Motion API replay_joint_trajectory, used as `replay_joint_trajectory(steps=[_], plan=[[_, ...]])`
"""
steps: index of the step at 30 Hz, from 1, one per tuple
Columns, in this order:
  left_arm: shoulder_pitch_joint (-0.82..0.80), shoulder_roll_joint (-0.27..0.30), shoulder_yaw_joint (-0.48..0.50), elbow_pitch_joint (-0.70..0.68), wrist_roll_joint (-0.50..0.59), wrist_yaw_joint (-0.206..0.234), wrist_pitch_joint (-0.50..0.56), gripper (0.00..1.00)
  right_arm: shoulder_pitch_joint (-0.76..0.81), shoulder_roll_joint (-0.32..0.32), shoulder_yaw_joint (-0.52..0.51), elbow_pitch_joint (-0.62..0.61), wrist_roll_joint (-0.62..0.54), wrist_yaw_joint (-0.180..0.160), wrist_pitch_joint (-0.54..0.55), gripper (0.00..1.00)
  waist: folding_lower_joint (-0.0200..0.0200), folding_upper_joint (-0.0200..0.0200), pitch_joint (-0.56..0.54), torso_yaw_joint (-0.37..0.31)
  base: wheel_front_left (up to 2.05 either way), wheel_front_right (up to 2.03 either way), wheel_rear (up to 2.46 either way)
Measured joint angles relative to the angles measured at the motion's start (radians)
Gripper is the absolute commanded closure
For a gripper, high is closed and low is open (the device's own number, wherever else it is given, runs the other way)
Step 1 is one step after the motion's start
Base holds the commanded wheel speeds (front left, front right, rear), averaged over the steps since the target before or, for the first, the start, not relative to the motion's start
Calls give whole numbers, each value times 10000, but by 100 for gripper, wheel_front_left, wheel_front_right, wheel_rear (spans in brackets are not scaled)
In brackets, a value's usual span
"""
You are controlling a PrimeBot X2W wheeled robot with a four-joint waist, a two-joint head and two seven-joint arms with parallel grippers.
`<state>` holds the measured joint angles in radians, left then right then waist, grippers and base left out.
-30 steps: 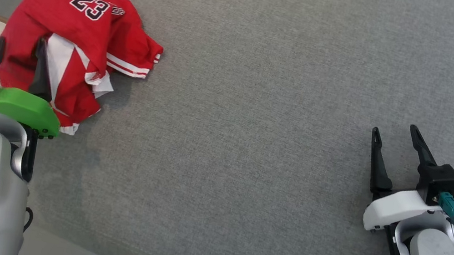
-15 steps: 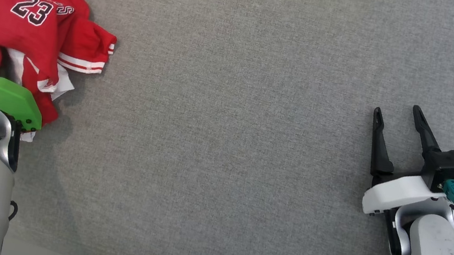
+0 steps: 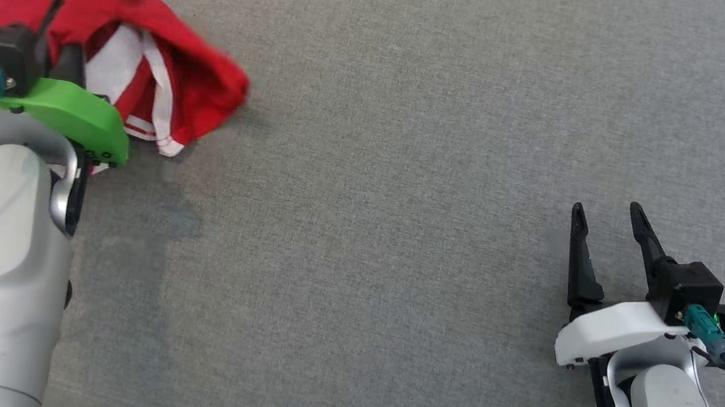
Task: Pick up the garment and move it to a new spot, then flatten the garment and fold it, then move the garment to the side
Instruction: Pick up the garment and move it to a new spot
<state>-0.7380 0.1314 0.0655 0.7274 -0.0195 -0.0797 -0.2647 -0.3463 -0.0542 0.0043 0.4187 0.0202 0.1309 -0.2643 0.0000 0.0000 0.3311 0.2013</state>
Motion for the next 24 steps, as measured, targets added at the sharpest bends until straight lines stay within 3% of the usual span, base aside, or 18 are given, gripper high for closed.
replay_joint_trajectory(steps=[8,14,20,24], plan=[[-19,-470,-980,-673,46,-293,0,100,168,35,221,123,550,0,2,0,0,0,-470,-729,0,0,0],[-19,-755,-1603,-1085,-525,-391,0,100,250,38,485,111,986,2,2,0,0,0,-683,-1530,0,0,0],[201,-811,-2997,-1404,-1383,-378,0,100,283,38,846,104,1225,0,2,0,0,0,-826,-2574,0,0,0],[340,-830,-4057,-1622,-1998,-146,-2,100,305,31,993,104,1356,0,2,0,0,0,-886,-3284,0,0,0]])
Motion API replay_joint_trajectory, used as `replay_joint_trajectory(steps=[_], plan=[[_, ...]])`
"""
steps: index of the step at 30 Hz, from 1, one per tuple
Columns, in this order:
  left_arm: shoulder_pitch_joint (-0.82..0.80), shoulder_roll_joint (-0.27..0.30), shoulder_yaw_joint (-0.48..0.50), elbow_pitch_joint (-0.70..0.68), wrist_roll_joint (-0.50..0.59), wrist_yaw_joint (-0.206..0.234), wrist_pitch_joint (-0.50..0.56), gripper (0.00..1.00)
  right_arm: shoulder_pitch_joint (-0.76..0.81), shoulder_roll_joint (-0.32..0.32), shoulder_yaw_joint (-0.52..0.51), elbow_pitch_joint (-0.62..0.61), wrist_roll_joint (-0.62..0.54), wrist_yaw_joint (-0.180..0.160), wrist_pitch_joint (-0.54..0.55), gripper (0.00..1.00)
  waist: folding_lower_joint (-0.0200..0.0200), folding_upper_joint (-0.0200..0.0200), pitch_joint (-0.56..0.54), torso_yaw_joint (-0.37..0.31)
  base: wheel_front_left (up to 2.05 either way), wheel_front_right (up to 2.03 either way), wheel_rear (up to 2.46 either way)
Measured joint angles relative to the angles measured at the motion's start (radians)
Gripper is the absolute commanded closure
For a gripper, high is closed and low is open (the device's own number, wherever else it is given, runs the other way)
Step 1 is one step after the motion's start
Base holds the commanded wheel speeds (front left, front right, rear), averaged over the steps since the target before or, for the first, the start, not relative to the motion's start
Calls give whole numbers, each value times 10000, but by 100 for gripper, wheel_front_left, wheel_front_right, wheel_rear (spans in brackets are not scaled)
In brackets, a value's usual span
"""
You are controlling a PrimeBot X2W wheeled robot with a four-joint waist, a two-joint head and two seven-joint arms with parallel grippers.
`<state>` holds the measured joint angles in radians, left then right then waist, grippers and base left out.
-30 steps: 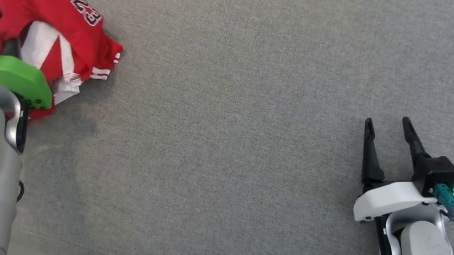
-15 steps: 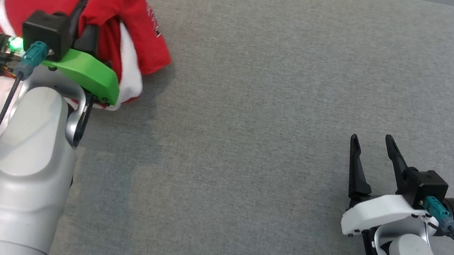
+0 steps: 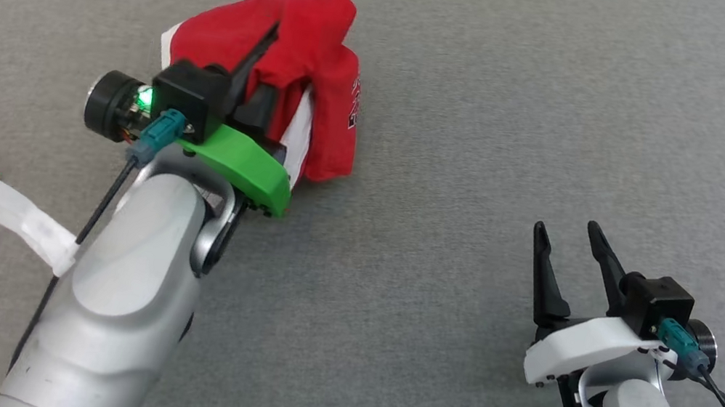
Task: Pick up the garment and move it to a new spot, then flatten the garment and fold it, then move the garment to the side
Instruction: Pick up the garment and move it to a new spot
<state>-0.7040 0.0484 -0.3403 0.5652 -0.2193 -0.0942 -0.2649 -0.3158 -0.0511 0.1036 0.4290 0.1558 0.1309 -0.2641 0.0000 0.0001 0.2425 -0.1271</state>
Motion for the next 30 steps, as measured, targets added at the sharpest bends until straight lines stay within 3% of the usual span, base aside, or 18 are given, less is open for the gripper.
replay_joint_trajectory(steps=[6,12,13,14,15,30], plan=[[265,-12,-1131,-211,-742,332,2,100,83,4,174,-215,155,2,0,0,0,0,-73,-1048,0,0,0],[468,-17,-1450,-186,-704,704,2,100,186,4,196,-314,199,0,0,0,0,0,-107,-1715,0,0,0],[565,-17,-1413,-105,-683,754,2,49,203,4,186,-318,199,0,2,0,0,0,-111,-1773,0,0,0],[627,-17,-1363,-38,-640,809,2,5,212,2,165,-318,199,0,2,0,0,0,-118,-1791,0,0,0],[692,-17,-1290,84,-491,849,0,0,221,-2,148,-318,199,0,0,0,0,0,-125,-1783,0,0,0],[3126,155,932,-192,238,1037,2,0,335,8,54,-337,140,0,2,0,0,0,-498,-826,0,0,0]])
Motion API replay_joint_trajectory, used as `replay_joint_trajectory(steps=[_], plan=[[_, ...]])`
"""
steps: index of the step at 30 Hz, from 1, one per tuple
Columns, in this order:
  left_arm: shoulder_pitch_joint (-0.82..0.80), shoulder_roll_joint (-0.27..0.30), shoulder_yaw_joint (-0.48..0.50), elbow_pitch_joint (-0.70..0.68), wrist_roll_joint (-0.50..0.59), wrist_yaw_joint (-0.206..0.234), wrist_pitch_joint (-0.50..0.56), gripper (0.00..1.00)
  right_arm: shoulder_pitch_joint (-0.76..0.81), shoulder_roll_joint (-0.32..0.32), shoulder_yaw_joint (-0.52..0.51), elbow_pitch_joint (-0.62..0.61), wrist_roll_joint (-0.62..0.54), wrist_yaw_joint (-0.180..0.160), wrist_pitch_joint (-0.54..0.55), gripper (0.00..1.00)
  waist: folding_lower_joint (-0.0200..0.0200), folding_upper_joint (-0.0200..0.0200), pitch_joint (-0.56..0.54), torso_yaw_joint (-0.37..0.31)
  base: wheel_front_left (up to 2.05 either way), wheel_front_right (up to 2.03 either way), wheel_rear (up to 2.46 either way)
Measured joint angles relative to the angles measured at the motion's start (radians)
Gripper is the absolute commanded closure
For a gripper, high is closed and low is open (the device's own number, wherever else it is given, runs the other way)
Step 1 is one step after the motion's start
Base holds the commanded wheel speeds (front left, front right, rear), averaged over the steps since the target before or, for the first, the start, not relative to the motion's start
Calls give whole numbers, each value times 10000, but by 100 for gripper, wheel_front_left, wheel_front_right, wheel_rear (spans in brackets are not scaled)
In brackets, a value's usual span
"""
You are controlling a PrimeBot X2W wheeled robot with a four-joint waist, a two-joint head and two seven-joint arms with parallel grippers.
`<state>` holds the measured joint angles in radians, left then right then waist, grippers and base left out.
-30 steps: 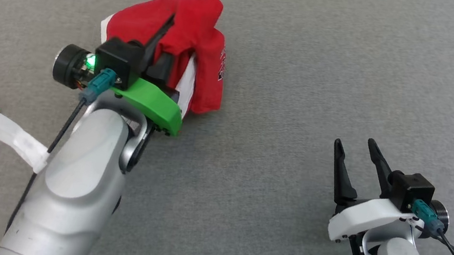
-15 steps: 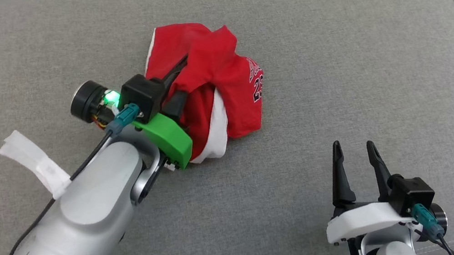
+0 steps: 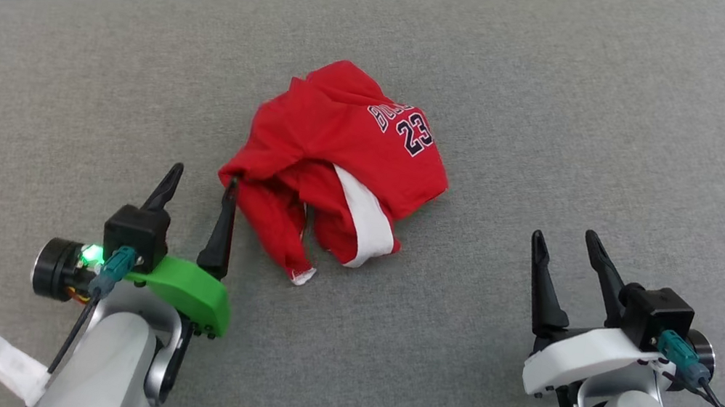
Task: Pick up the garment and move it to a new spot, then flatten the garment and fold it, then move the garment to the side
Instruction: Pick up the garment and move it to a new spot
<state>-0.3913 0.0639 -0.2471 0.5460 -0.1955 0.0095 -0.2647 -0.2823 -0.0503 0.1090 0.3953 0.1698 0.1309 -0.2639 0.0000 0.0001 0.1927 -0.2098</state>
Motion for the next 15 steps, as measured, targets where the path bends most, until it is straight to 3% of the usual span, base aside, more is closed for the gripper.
replay_joint_trajectory(steps=[15], plan=[[2600,-84,1847,-1482,677,274,-2,0,531,6,96,201,-130,0,0,0,0,0,-1018,949,0,0,0]])
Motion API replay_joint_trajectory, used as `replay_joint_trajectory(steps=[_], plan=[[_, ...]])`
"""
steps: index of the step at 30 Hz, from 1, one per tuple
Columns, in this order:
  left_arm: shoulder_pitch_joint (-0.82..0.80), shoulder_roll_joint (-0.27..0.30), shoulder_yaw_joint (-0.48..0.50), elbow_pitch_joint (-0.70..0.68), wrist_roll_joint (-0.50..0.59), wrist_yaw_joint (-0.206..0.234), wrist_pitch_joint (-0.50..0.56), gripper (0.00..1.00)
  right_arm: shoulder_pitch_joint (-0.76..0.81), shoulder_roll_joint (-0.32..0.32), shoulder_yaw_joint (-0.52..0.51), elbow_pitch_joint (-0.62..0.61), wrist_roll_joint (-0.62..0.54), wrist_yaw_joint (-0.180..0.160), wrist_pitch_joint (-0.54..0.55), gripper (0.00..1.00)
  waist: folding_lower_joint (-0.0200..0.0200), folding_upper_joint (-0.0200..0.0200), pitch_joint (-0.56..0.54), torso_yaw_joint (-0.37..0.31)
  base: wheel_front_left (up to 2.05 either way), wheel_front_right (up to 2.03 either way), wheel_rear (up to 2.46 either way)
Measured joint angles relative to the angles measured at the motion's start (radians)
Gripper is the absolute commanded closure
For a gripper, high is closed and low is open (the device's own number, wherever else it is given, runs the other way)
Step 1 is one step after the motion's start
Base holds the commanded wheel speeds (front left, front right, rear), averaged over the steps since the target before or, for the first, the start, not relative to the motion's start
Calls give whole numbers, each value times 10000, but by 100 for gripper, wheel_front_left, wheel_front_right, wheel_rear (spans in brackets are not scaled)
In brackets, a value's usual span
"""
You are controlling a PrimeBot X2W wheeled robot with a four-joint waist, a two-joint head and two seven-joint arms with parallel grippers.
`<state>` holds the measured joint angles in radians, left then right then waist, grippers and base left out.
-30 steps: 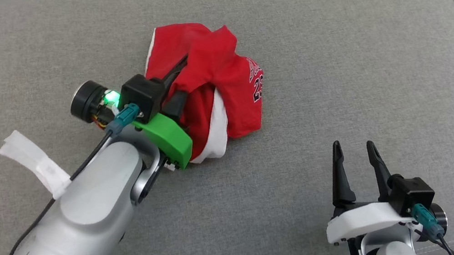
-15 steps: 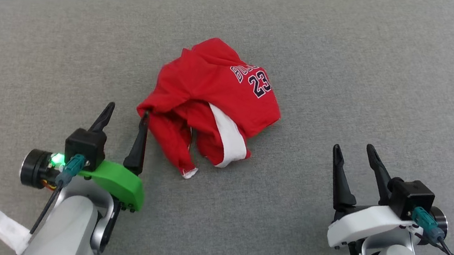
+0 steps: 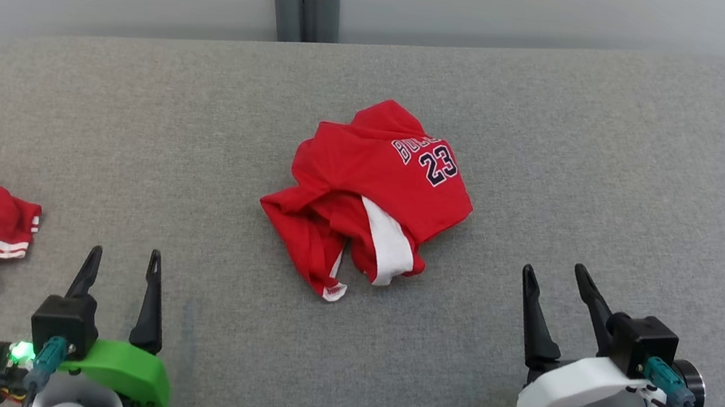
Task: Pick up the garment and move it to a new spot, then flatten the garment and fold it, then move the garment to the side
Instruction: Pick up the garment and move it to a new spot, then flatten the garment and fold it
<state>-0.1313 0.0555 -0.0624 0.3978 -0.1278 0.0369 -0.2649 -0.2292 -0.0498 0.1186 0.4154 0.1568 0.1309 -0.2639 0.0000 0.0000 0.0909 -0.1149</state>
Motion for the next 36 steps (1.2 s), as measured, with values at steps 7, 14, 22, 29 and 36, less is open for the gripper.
replay_joint_trajectory(steps=[7,14,22,29,36], plan=[[1035,-38,293,-479,-150,182,0,0,402,-4,27,67,-40,0,0,0,0,0,-509,322,0,0,0],[1153,-59,-107,-616,-460,314,2,0,471,-4,159,104,-36,0,0,0,0,0,-594,711,0,0,0],[907,-61,-466,-575,-606,238,2,0,232,-4,1473,410,123,0,0,0,0,0,-252,1189,0,0,0],[664,-67,-800,-491,-675,203,2,0,-366,10,2920,1110,261,0,0,0,0,0,148,1921,0,0,0],[531,-61,-849,-470,-642,207,2,0,-950,13,2838,1847,-205,2,0,0,0,0,571,2701,0,0,0]])
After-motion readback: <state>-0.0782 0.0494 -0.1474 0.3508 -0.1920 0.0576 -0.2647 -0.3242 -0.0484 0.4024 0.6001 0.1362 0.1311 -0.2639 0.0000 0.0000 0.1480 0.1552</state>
